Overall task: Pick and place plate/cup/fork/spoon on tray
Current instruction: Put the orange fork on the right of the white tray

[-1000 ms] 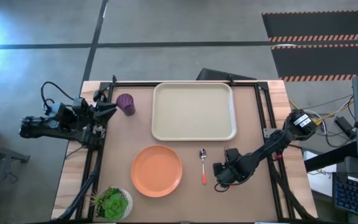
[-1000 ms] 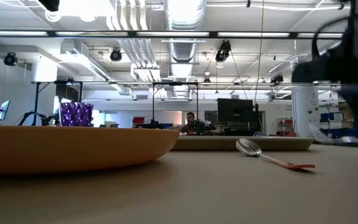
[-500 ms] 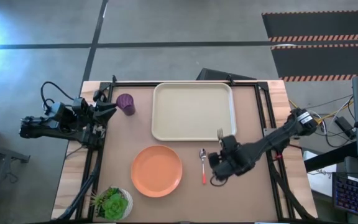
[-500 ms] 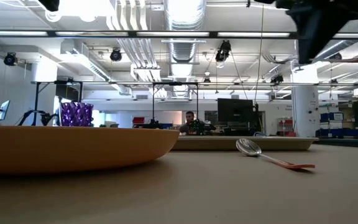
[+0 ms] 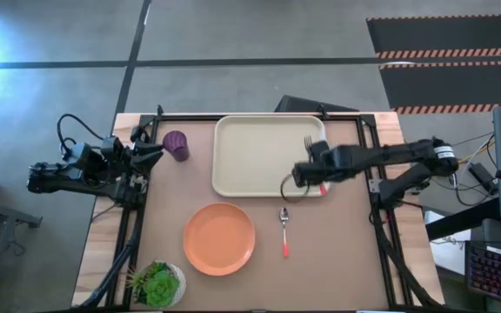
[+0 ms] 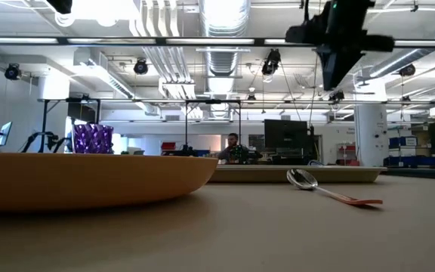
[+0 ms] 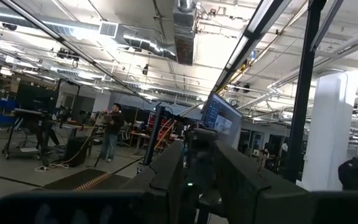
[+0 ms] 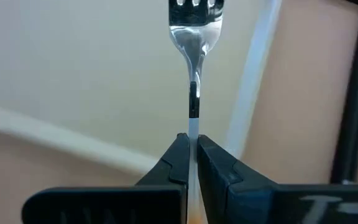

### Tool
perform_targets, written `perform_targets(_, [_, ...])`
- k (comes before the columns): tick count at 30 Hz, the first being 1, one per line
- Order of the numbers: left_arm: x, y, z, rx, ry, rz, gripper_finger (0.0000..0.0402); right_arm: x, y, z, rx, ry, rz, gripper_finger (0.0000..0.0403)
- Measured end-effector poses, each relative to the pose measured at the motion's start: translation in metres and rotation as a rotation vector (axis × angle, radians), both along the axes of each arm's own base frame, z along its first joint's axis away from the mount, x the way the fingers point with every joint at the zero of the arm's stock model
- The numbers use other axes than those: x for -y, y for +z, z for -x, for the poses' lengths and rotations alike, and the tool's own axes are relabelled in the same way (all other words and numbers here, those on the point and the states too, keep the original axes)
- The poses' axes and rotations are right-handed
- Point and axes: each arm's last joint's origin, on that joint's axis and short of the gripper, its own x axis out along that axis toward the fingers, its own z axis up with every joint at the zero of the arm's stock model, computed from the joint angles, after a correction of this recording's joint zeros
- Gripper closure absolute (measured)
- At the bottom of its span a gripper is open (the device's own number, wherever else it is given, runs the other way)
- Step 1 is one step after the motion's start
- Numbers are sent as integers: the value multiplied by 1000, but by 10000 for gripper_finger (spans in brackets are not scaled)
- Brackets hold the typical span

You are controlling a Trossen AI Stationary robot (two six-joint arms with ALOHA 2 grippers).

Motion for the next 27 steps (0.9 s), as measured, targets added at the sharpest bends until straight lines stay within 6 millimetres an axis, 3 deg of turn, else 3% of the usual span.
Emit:
perform_targets(5, [0, 0, 0, 0, 0, 0, 329, 34, -17, -1, 72, 31, -18, 395])
perform_targets(12, [0, 0, 0, 4, -10, 22, 329, 65, -63, 9, 60, 27, -120, 395])
perform_targets(18, [0, -1, 0, -11, -13, 28, 329, 76, -92, 23, 42, -31, -150, 395])
perform_targets(27, [0, -2, 0, -11, -13, 29, 329, 79, -112, 26, 140, -104, -149, 395])
